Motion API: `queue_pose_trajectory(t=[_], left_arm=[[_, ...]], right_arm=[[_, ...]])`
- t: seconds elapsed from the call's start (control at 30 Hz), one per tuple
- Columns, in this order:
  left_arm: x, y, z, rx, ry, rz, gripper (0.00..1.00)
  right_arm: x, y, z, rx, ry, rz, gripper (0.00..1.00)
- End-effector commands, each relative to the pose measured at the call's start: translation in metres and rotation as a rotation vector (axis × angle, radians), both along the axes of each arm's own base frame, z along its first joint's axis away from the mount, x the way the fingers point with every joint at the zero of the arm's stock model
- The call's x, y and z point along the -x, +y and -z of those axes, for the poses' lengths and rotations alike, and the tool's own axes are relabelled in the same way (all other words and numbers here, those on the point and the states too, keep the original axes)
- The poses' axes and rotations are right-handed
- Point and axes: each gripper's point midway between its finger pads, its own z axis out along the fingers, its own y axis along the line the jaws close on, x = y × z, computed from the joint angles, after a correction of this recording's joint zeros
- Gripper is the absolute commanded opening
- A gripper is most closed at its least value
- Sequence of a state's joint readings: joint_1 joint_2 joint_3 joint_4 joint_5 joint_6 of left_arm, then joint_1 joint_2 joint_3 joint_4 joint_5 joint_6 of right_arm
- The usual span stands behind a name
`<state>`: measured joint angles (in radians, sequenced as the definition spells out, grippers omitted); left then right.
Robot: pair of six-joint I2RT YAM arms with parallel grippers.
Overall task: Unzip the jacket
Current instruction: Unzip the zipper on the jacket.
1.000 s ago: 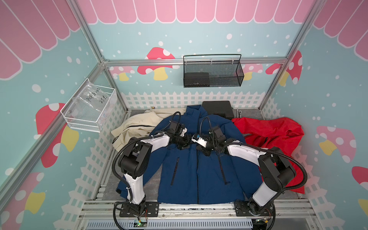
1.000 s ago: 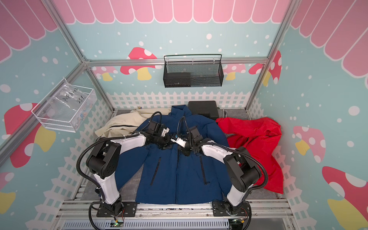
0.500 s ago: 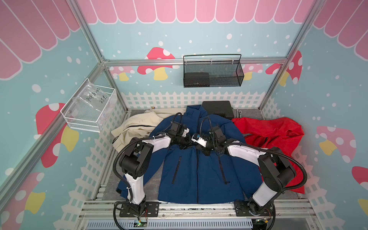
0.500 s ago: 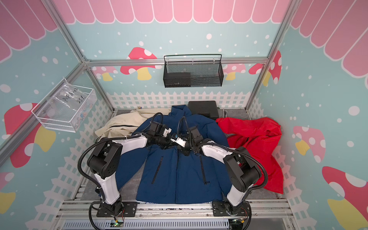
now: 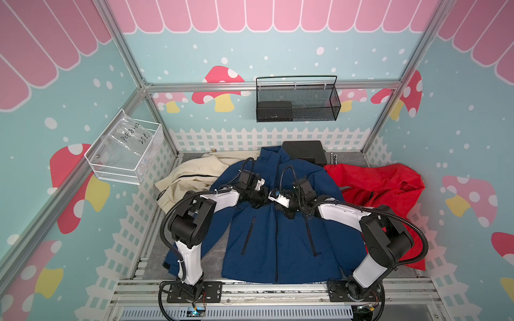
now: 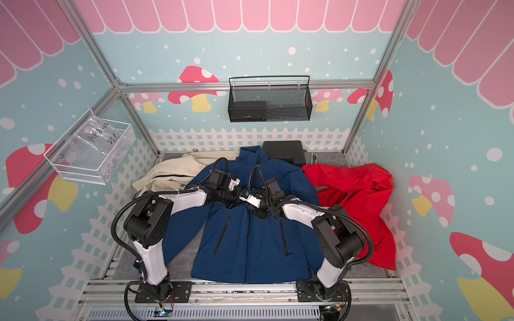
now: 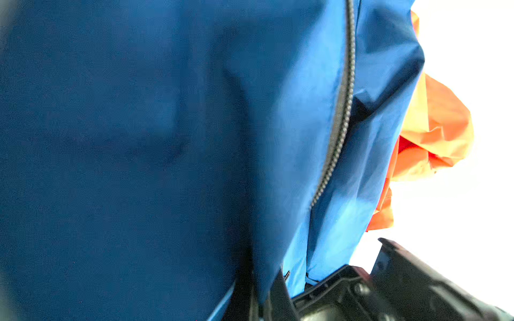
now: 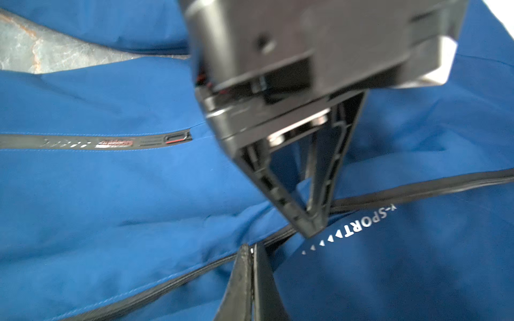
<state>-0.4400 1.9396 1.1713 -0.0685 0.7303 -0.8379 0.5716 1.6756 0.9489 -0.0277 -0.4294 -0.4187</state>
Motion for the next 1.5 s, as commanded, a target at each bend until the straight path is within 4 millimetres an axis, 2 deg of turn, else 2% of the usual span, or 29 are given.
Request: queue_pose_trajectory(t=[0.0, 0.2, 0.23, 0.7, 1.47], left_arm=[[-0.038, 0.001, -0.026, 0.059, -0.127, -0.077, 0.00], [-0.048, 0.000, -0.033, 0.062, -0.160, -0.090, 0.00], [-0.056, 0.010, -0.033, 0.062, -0.162, -0.113, 0.00], [-0.075, 0.017, -0.045, 0.076, -0.199, -0.136, 0.00], [-0.087, 0.015, -0.039, 0.072, -0.193, -0.151, 0.00]], right_arm=[[0.037, -0.004, 0.016, 0.030, 0.106, -0.079, 0.00], [0.055, -0.006, 0.020, 0.051, 0.158, -0.091, 0.00], [0.058, -0.007, 0.020, 0.054, 0.165, -0.093, 0.00], [0.083, -0.015, 0.025, 0.106, 0.214, -0.099, 0.00], [0.126, -0.016, 0.023, 0.111, 0.292, -0.131, 0.00]])
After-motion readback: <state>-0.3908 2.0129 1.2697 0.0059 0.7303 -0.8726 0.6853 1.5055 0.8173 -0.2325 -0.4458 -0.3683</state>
